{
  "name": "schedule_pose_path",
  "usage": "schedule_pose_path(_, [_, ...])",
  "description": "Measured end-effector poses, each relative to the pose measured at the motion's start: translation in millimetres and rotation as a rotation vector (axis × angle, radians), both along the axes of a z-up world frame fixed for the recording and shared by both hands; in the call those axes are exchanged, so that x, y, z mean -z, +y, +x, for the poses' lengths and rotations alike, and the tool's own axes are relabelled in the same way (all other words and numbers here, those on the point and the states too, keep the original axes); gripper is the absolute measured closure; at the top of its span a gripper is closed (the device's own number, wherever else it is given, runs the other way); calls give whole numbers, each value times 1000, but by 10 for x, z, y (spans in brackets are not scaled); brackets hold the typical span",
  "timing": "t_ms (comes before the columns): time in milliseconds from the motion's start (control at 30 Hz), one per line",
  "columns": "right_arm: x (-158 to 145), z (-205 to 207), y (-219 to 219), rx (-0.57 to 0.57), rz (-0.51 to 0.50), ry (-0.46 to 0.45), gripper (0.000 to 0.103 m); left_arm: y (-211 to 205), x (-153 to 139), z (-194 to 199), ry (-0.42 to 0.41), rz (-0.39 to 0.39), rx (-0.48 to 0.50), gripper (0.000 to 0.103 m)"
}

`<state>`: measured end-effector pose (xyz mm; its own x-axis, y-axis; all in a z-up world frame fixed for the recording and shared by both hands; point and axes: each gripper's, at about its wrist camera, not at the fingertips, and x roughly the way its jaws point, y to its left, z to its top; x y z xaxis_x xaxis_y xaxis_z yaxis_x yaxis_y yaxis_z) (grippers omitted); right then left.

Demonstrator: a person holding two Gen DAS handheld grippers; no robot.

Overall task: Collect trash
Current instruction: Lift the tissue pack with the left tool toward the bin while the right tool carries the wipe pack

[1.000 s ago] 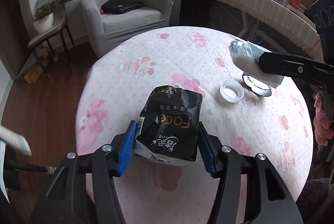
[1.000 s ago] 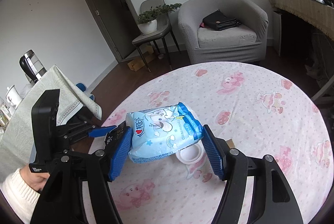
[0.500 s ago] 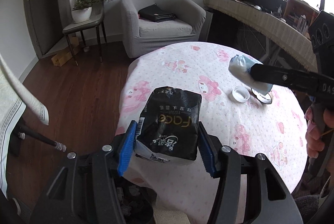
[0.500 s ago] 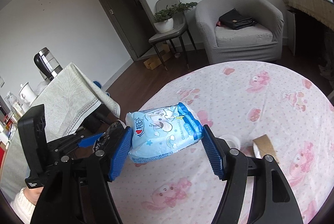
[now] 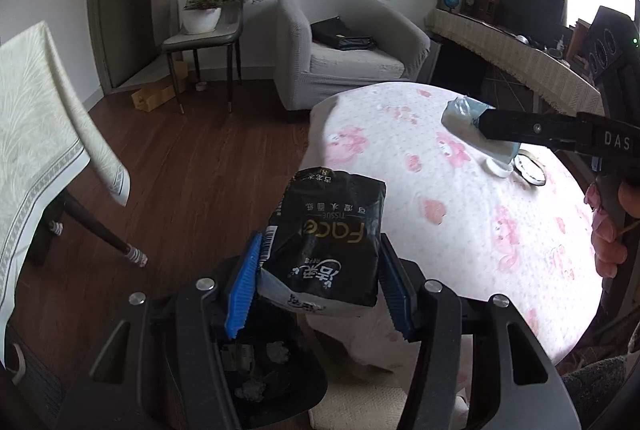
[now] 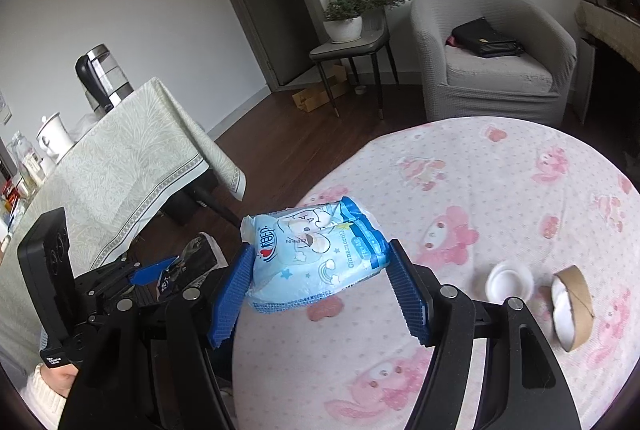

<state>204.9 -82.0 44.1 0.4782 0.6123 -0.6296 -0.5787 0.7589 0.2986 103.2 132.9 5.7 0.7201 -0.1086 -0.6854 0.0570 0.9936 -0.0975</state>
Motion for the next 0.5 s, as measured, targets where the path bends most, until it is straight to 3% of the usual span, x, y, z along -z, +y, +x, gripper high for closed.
schedule_pose_path(100, [0,-38,189,-29,-12,-2,35,128,63,-52,10,17,-18,44])
schedule_pose_path(500, [-5,-247,966,-151,-47,-18,35,700,417,-223,82,-34,-99,44])
